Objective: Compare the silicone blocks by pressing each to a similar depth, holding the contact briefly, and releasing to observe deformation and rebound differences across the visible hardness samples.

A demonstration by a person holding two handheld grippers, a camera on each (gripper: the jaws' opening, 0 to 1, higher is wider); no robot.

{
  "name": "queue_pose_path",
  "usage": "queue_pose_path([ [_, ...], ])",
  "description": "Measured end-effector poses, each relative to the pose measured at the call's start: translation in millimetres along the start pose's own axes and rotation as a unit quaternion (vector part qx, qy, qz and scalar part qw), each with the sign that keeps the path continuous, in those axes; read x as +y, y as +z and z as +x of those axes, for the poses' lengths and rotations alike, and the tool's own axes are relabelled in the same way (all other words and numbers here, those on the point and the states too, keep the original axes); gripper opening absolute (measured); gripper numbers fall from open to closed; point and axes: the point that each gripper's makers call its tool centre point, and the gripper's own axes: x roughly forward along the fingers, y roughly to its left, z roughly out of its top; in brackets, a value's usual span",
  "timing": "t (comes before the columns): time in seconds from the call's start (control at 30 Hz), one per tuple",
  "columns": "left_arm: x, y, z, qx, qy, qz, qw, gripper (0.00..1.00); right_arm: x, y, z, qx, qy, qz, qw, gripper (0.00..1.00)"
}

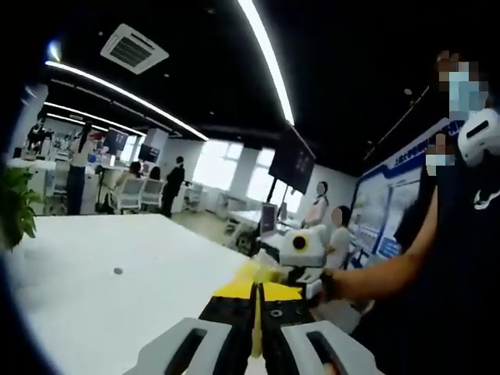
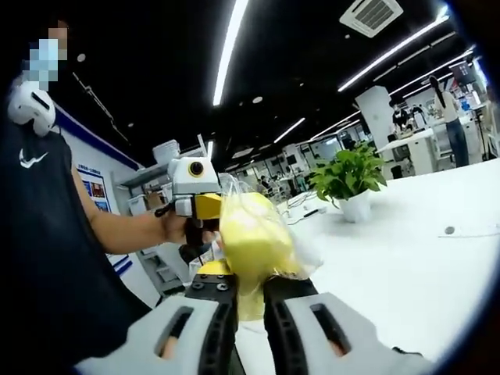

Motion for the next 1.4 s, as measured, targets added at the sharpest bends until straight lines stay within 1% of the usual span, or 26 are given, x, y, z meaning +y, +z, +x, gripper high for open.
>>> queue_pose_path([
  [0.07, 0.1, -0.5, -1, -0.002, 0.000, 0.000, 1.0000, 0.00, 2, -0.6, 1, 0.007, 0.005, 0.005, 0.9999, 0.05],
  [0.17, 0.2, -1.9, -1, -0.002, 0.003, -0.018, 0.9998, 0.00, 5, -0.7, 3, 0.018, 0.010, 0.005, 0.9998, 0.04],
  [0.2, 0.4, -2.0, -1, -0.002, 0.003, -0.018, 0.9998, 0.00, 6, -0.5, 3, 0.020, 0.012, 0.004, 0.9997, 0.04],
  [0.27, 0.5, -0.7, -2, -0.008, 0.009, 0.007, 0.9999, 0.00, 5, 0.0, 4, 0.023, 0.015, 0.005, 0.9996, 0.04],
  [0.37, 0.5, -2.5, -5, -0.002, 0.012, -0.015, 0.9998, 0.00, 6, -1.6, 6, 0.030, 0.018, 0.005, 0.9994, 0.04],
  [0.4, 1.8, -2.6, -6, 0.000, 0.018, -0.007, 0.9998, 0.00, 7, -2.8, 6, 0.035, 0.016, 0.011, 0.9992, 0.04],
  [0.47, -0.7, -2.6, -5, -0.003, 0.021, -0.001, 0.9998, 0.00, 9, -2.3, 6, 0.035, 0.013, 0.014, 0.9992, 0.05],
  [0.53, -0.8, -2.1, -4, -0.008, 0.025, 0.004, 0.9996, 0.00, 8, -0.8, 5, 0.025, 0.011, -0.006, 0.9996, 0.06],
  [0.63, 0.3, -3.1, -2, -0.007, 0.026, -0.004, 0.9996, 0.00, 7, -1.6, 4, 0.028, 0.008, 0.001, 0.9996, 0.07],
  [0.67, 1.1, -3.5, -2, -0.007, 0.027, 0.000, 0.9996, 0.00, 7, -1.9, 3, 0.029, 0.007, 0.005, 0.9996, 0.07],
  [0.7, 1.8, -4.2, -2, -0.006, 0.032, 0.016, 0.9994, 0.00, 6, -2.6, 3, 0.029, 0.005, 0.011, 0.9995, 0.07],
  [0.73, 0.9, -4.6, -2, -0.005, 0.032, 0.018, 0.9993, 0.00, 6, -3.5, 3, 0.030, 0.004, 0.008, 0.9995, 0.06],
  [0.77, 0.2, -8.3, -1, 0.006, 0.034, 0.018, 0.9993, 0.00, 6, -6.7, 2, 0.036, 0.003, 0.000, 0.9993, 0.06],
  [0.83, 0.8, -11.2, -1, 0.010, 0.034, 0.033, 0.9988, 0.00, 5, -8.3, 2, 0.040, 0.000, -0.004, 0.9992, 0.05],
  [0.87, 1.2, -11.4, 0, 0.008, 0.035, 0.032, 0.9988, 0.00, 5, -8.6, 1, 0.042, 0.000, -0.001, 0.9991, 0.04],
  [0.9, 2.9, -10.6, 1, 0.006, 0.044, 0.030, 0.9986, 0.01, 5, -8.4, 1, 0.041, -0.001, 0.000, 0.9991, 0.04],
  [1.07, 2.2, -8.1, -2, 0.003, 0.046, 0.031, 0.9985, 0.00, 5, -6.3, 4, 0.037, 0.006, -0.002, 0.9993, 0.03],
  [1.13, 5.1, -8.2, -7, 0.001, 0.049, 0.010, 0.9987, 0.00, 5, -6.8, 8, 0.040, 0.008, 0.000, 0.9992, 0.03],
  [1.17, 5.0, -5.9, -8, -0.006, 0.046, -0.015, 0.9988, 0.00, 8, -6.1, 10, 0.039, 0.015, 0.022, 0.9989, 0.03],
  [1.23, 3.7, -1.6, -11, -0.013, 0.037, -0.011, 0.9992, 0.00, 11, -2.5, 12, 0.030, 0.023, 0.023, 0.9990, 0.03],
  [1.3, 4.7, -2.8, -11, -0.010, 0.042, -0.013, 0.9990, 0.00, 11, -2.4, 14, 0.038, 0.022, 0.026, 0.9987, 0.03],
  [1.33, 6.4, -5.5, -11, -0.007, 0.047, 0.000, 0.9989, 0.00, 10, -4.3, 14, 0.047, 0.021, 0.022, 0.9984, 0.03],
  [1.37, 7.2, -5.7, -10, -0.009, 0.050, 0.013, 0.9986, 0.00, 8, -4.2, 13, 0.048, 0.020, 0.022, 0.9984, 0.03],
  [1.4, 6.6, -5.9, -10, -0.013, 0.050, 0.011, 0.9986, 0.00, 7, -3.8, 13, 0.049, 0.020, 0.023, 0.9983, 0.03],
])
